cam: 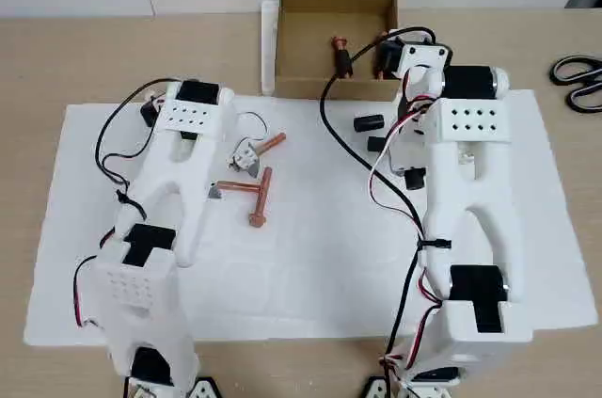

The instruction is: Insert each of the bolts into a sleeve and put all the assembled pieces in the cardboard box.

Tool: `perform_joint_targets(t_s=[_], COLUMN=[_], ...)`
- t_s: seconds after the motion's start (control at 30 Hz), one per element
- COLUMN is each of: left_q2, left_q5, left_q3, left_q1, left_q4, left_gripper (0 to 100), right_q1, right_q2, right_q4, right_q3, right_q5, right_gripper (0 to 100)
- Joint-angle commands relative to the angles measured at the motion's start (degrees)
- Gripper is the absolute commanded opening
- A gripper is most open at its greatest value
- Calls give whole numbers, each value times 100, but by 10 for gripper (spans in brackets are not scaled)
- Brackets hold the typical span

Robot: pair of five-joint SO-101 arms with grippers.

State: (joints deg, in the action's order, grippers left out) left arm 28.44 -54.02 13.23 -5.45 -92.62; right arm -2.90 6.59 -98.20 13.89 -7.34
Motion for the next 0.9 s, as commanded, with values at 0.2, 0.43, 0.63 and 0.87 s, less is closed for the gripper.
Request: perform_joint_targets(t_s=[0.2,0.43,0.63,0.87], left_q2=[-53,149,730,747], left_q5=[-123,-123,-132,-97], left_q3=[40,40,75,338], left_q1=[369,466,475,484], left_q4=[114,167,281,211], left_gripper=[184,160,152,2], right_q1=[22,22,22,22], right_q2=[-321,-321,-321,-312], right_q4=[-57,-57,-57,-57], right_q3=[9,9,9,9], right_q5=[79,79,79,79], right_gripper=[4,4,4,4])
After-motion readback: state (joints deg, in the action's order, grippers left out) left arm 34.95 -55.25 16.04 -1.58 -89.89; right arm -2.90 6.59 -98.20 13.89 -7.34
